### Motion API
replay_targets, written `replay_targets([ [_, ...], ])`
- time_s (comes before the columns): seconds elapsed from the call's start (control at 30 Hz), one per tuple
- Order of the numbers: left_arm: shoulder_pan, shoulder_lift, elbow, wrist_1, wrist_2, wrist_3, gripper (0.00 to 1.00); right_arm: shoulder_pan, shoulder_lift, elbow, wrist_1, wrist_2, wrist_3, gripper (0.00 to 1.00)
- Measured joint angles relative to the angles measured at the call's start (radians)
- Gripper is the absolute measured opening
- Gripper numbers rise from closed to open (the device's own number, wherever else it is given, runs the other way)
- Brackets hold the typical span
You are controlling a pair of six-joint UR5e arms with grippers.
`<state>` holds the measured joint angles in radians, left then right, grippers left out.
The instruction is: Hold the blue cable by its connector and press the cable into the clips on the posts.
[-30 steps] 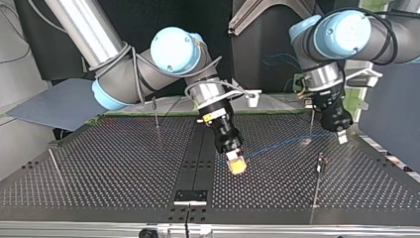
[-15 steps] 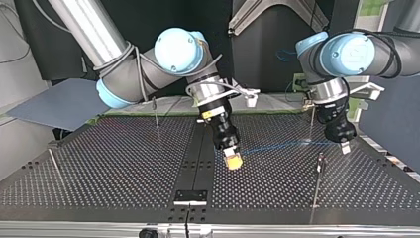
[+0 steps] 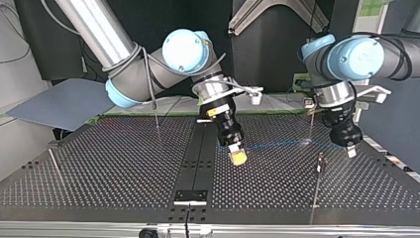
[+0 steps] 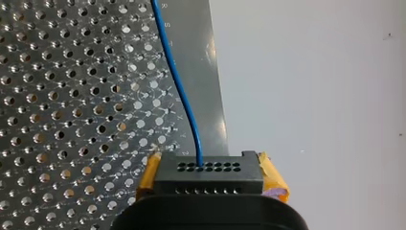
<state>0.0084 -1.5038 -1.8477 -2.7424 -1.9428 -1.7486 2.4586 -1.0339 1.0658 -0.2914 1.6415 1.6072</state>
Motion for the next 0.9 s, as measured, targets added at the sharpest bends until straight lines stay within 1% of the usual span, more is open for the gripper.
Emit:
replay_targets([
  [0.2, 0.005, 0.015, 0.002, 0.005, 0.016, -0.001, 0.0, -0.002, -0.001, -0.006, -0.003, -0.002, 0.0, 0.0],
  [0.43, 0.016, 0.018, 0.011, 0.007, 0.039, -0.002, 0.0, -0.006, -0.002, -0.013, -0.003, -0.003, 0.002, 0.0],
  [0.67, 0.03, 0.014, 0.024, 0.008, 0.075, -0.004, 0.0, -0.012, -0.002, -0.014, -0.003, -0.003, 0.004, 0.0],
  [0.77, 0.039, 0.008, 0.026, 0.013, 0.093, -0.006, 0.0, -0.014, -0.001, -0.014, -0.002, -0.003, 0.004, 0.0],
  [0.9, 0.051, -0.023, 0.038, 0.016, 0.115, -0.006, 0.0, -0.019, 0.0, -0.014, -0.002, -0.003, 0.004, 0.0],
])
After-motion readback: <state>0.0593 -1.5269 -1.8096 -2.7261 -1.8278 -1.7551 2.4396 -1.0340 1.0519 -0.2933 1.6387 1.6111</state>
